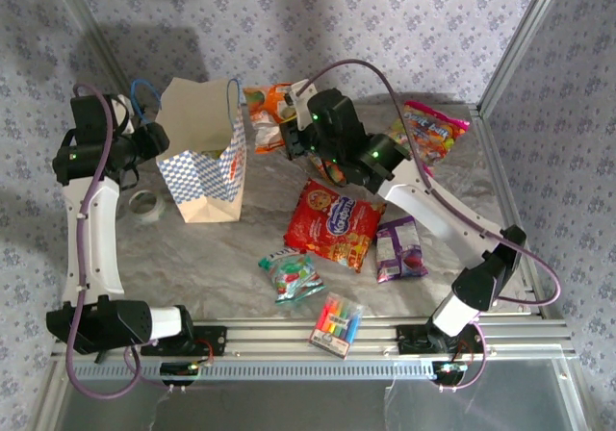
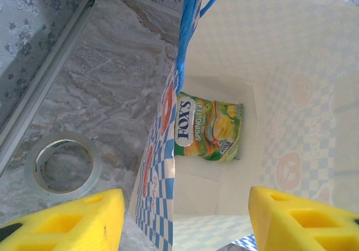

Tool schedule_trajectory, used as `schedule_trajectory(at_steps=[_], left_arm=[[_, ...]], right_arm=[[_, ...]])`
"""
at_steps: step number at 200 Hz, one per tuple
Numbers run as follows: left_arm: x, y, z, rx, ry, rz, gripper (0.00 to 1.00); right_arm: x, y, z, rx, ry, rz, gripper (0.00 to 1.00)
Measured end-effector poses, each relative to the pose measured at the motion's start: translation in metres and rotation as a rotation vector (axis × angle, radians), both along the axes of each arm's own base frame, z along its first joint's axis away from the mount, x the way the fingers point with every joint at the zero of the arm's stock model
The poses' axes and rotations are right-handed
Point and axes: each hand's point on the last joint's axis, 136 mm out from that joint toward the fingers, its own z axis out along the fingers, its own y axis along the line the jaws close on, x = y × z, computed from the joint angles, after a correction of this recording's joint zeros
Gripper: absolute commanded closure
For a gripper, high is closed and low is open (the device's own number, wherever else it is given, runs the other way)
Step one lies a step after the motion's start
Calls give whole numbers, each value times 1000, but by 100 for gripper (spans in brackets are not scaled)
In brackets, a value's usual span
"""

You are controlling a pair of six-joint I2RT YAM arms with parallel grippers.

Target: Place the snacks into the paper bag

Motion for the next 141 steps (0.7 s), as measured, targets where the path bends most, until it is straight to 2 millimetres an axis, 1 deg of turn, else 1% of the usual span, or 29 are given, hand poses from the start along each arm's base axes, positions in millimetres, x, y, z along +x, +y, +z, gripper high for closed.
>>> schedule_trajectory(at_steps=[26,51,75,107,123,141], left_arm=[[8,1,-6,-22,9,-2,42],[18,1,-16,-44,27,-1,45],[22,2,-25,-65,44,-2,48],[26,1,-31,-88,51,-6,53],[27,0,-32,-97,52,-9,56],[29,-1,-33,-105,54,-11,57]], right_arm=[[-9,11,9,13,-27,51,95],[-18,22,28,50,-70,100,95],[-26,33,45,90,-122,148,95],[-32,44,56,133,-174,200,95],[-33,48,59,147,-187,215,95],[-32,55,63,172,-206,234,95]])
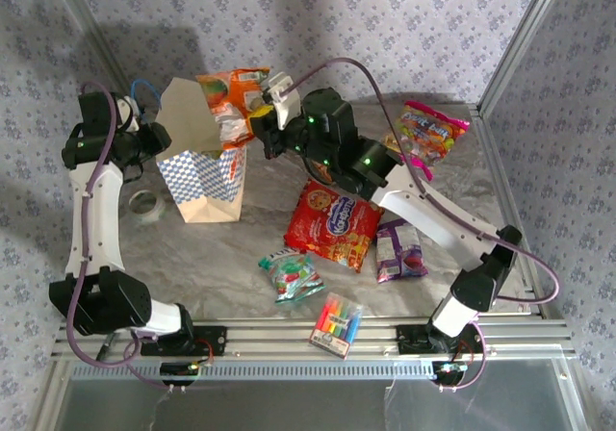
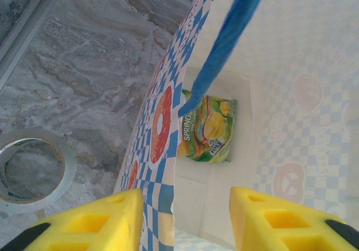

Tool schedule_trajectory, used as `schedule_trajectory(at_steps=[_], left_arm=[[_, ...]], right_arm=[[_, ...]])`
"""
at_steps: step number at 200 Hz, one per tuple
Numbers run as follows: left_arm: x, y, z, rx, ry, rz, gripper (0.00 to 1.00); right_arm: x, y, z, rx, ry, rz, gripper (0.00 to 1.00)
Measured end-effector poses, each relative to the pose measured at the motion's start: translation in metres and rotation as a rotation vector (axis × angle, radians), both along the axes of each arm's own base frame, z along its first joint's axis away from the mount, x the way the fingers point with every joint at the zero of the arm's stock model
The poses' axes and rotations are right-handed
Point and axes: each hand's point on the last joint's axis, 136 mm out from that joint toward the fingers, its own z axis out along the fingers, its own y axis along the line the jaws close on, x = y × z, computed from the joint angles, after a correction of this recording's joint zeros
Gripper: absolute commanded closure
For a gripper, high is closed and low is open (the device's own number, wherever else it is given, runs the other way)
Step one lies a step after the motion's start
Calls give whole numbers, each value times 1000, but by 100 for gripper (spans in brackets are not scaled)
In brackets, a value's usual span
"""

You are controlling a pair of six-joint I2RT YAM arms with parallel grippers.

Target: Place the snacks into the paper bag

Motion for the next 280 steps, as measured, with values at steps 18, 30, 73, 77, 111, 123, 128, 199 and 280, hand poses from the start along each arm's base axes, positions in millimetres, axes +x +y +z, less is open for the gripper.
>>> schedule_trajectory(at_steps=[18,30,73,77,111,123,128,199,280], left_arm=[[1,-1,0,-5,-3,-4,57],[1,-2,1,-8,-7,-8,57],[3,-3,2,-13,-15,-14,57],[3,-3,1,-13,-15,-14,57],[2,-3,-2,-15,-8,-15,57],[2,-3,-2,-16,-7,-15,57],[2,-4,-2,-17,-8,-17,57],[2,-6,-2,-25,-9,-25,57],[6,-9,-7,-59,4,-41,56]], right_arm=[[2,9,0,19,-12,22,95],[5,16,-3,29,-18,38,95],[17,45,-21,23,4,87,94],[17,47,-22,22,6,93,94],[22,62,-21,28,10,126,93],[23,67,-18,33,9,135,93],[24,68,-16,35,8,138,93],[46,97,-28,29,44,165,92],[81,108,-56,0,116,89,90]])
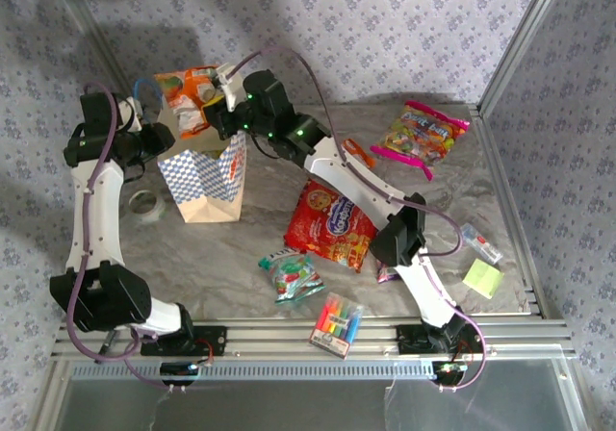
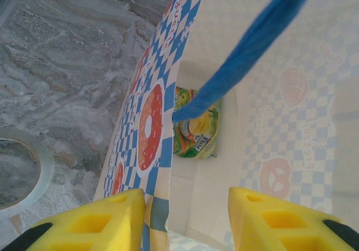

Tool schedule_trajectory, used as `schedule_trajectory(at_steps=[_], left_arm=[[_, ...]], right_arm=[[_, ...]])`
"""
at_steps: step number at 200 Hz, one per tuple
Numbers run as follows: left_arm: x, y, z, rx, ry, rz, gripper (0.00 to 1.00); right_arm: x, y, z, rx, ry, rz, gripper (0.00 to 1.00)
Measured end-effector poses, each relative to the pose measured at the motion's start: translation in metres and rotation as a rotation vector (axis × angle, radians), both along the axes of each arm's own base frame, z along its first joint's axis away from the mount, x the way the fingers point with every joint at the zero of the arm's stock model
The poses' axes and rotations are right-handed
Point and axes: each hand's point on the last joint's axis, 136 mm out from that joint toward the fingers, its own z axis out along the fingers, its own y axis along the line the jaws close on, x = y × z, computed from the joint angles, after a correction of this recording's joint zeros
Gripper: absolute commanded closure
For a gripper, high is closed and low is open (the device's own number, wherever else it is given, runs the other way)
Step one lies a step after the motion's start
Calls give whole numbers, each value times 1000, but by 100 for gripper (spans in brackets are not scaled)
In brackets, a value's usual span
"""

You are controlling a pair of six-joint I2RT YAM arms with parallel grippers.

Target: Place the snacks into the paper bag

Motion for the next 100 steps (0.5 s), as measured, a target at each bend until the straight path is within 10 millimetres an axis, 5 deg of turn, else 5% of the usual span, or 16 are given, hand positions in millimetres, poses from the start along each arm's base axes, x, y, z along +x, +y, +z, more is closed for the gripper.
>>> schedule_trajectory(at_steps=[100], left_arm=[[0,0,0,-4,0,0,56]], right_arm=[[13,0,-21,-23,49,-62,85]])
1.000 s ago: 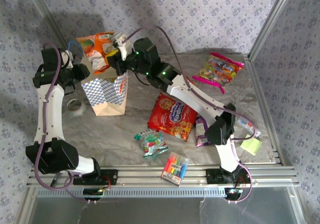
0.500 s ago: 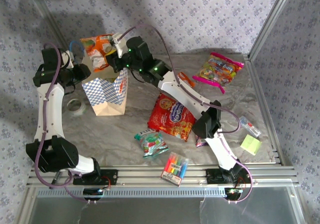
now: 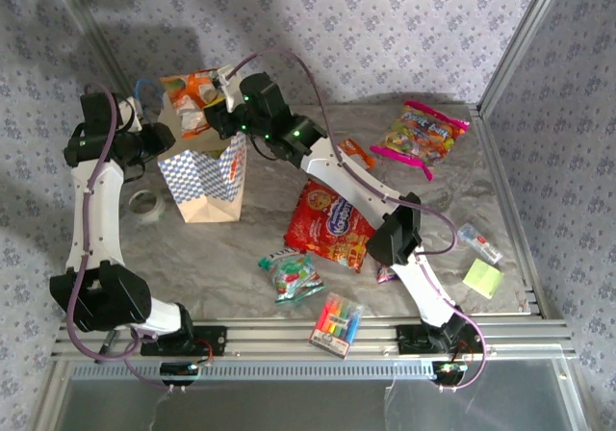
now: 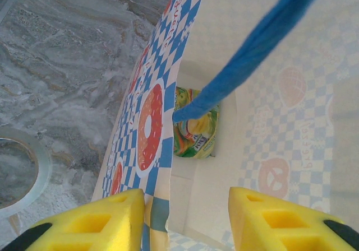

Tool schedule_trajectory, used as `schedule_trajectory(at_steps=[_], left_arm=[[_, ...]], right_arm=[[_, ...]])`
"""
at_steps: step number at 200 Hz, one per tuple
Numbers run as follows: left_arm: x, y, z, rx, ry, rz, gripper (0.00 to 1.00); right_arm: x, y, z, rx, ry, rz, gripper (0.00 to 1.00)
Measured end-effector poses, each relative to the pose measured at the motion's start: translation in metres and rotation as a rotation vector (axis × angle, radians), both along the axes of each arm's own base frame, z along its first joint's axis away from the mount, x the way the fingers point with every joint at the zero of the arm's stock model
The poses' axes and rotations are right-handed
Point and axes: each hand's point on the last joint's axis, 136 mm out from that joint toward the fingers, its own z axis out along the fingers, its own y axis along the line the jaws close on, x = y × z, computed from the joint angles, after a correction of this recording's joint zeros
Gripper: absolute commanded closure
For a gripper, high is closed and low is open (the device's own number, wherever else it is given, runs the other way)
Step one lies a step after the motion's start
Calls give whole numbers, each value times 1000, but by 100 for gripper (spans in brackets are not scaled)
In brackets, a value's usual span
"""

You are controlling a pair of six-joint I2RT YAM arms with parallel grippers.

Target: Place the snacks into the paper bag

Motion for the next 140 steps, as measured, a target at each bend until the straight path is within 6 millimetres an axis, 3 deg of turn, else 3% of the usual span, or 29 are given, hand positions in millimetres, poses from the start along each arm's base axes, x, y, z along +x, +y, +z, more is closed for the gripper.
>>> schedule_trajectory(at_steps=[82,140], left_arm=[[0,0,0,0,0,0,56],[0,0,0,0,0,0,56]], right_arm=[[8,1,-20,-35,26,-30,84],[10,1,-16,-26,20,-42,74]])
